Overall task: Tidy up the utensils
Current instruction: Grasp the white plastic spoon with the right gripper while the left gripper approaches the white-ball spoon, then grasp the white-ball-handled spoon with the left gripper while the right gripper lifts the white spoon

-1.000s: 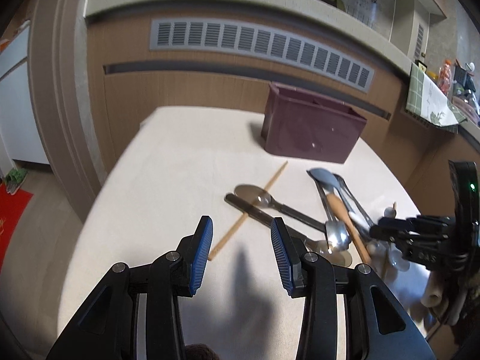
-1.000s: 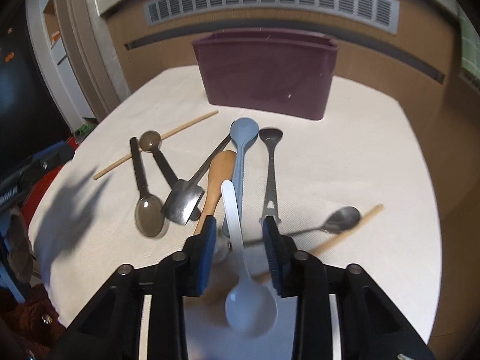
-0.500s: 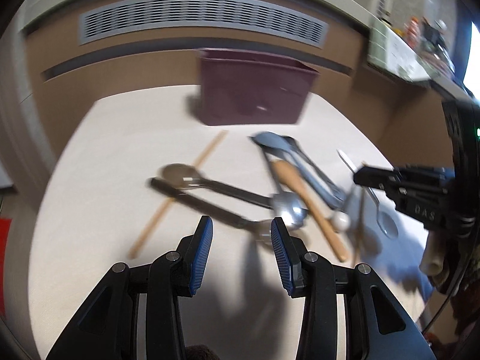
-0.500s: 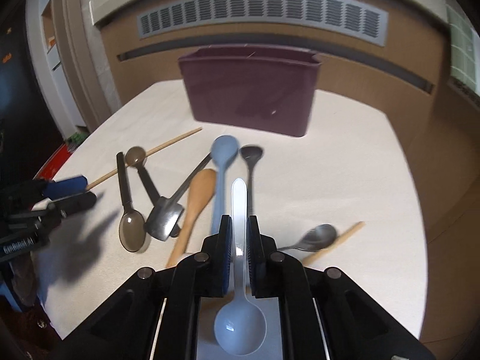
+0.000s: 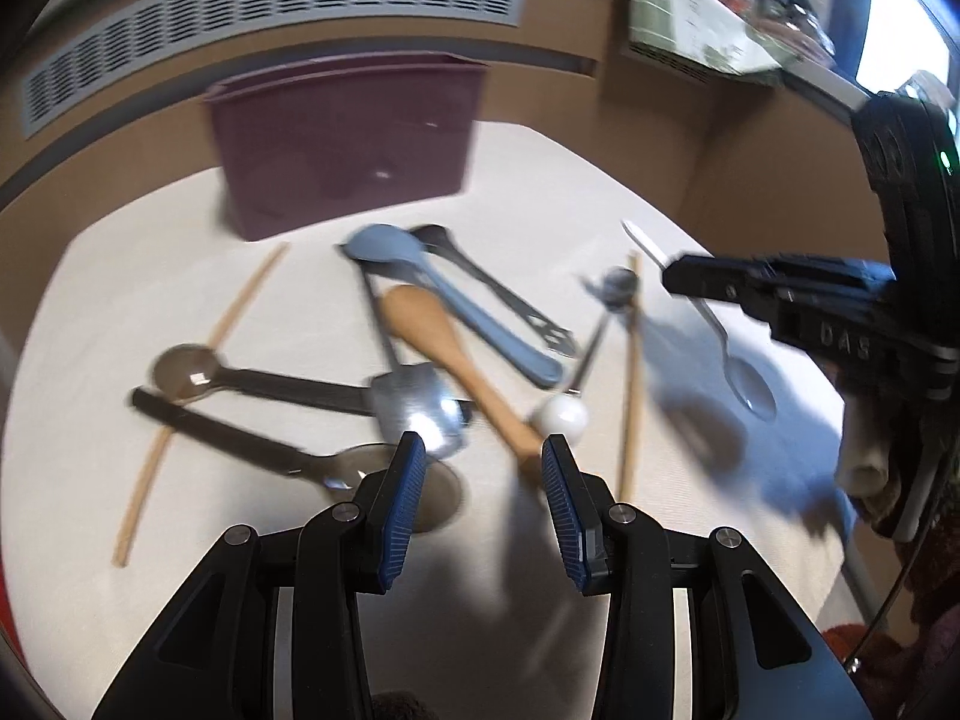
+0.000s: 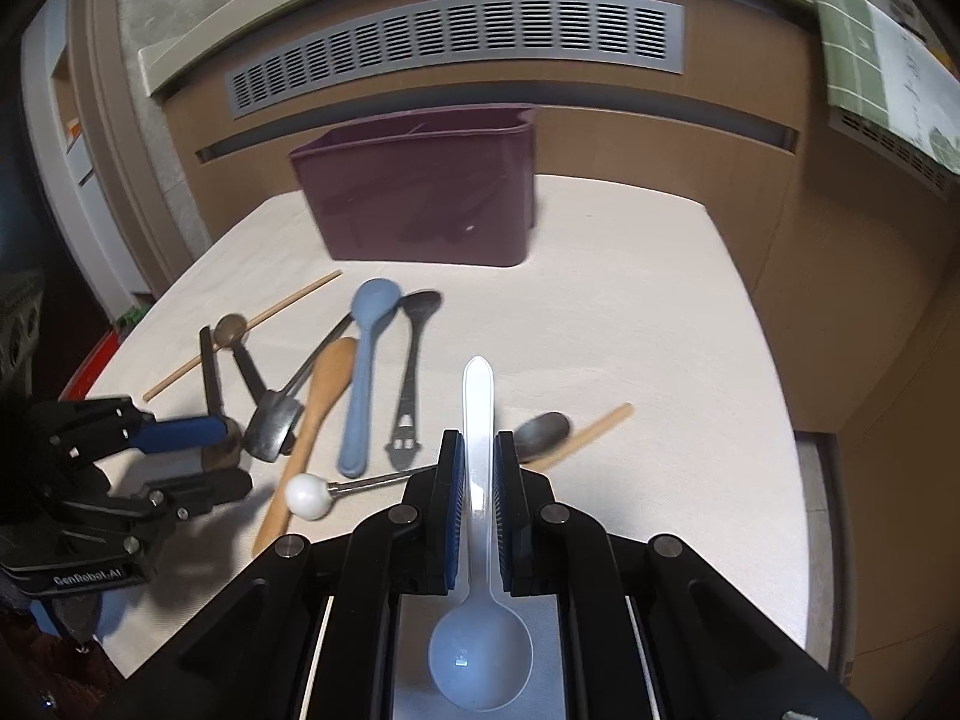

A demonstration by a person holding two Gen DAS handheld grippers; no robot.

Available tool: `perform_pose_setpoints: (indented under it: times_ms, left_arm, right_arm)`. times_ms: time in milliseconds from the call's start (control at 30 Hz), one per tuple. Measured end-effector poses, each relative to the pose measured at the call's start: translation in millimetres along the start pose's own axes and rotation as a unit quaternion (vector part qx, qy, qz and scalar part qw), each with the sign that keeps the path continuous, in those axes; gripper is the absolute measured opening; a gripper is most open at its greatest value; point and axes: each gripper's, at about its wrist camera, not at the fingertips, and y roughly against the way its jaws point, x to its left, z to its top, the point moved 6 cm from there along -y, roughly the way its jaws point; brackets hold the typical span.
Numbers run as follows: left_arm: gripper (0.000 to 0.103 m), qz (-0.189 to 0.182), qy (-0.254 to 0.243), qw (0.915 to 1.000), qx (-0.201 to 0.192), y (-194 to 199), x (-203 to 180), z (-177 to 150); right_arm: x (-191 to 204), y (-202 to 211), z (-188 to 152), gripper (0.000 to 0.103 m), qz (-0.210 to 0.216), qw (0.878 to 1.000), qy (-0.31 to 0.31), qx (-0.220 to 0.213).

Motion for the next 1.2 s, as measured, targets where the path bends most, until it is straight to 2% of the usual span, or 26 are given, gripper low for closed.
perform_pose_setpoints:
  times_ms: [133,233,333,467,600,700,833,967,1133,1167,1200]
  left_arm:
    - [0.042,0.003,-0.052,0.9986,0.001,-9.8,-20.7,2.1]
    - [0.042,0.011,-0.067,0.9977,-0.006,-15.9,-28.2,7.5]
    - [0.042,0.023,-0.058,0.9980,-0.002,-25.2,-20.2,11.3]
    - [0.042,0.054,-0.037,0.9975,-0.028,-24.3,-2.8,20.7]
    - [0.042,0.022,-0.018,0.9987,-0.043,-23.5,4.4,26.7]
    - [0.042,0.027,-0.033,0.9983,-0.041,-25.5,0.2,28.1]
    - [0.042,0.010,-0.058,0.9977,-0.034,-22.7,-13.0,24.2]
    - [0.036,0.014,-0.068,0.9976,-0.010,-29.3,-17.2,19.5]
    - [0.036,0.036,-0.071,0.9968,-0.008,-31.5,-17.7,18.3]
    - [0.033,0.042,-0.072,0.9965,-0.007,-32.4,-17.9,18.4]
    - [0.022,0.048,-0.070,0.9964,-0.007,-33.0,-17.6,18.9]
  right_arm:
    - [-12.9,3.5,-4.0,0.009,-0.008,1.000,-0.019,0.000]
    - [-14.6,2.6,-8.6,0.009,-0.012,1.000,-0.021,0.005]
    - [-16.6,2.7,-9.7,0.009,-0.013,1.000,-0.025,0.004]
    - [-17.9,5.7,-8.7,0.009,-0.014,1.000,-0.026,-0.001]
    - [-18.9,4.7,-8.2,0.009,-0.013,1.000,-0.028,-0.002]
    - [-19.5,2.9,-8.6,0.009,-0.010,0.999,-0.033,0.000]
    - [-19.7,4.3,-7.8,0.009,-0.011,0.999,-0.032,-0.002]
    - [-20.9,6.4,-8.1,0.009,-0.012,0.999,-0.033,-0.004]
    - [-21.8,6.5,-9.4,0.009,-0.012,0.999,-0.037,-0.006]
    - [-22.0,6.6,-9.2,0.009,-0.012,0.999,-0.037,-0.006]
    - [-22.1,7.0,-8.7,0.009,-0.013,0.999,-0.037,-0.007]
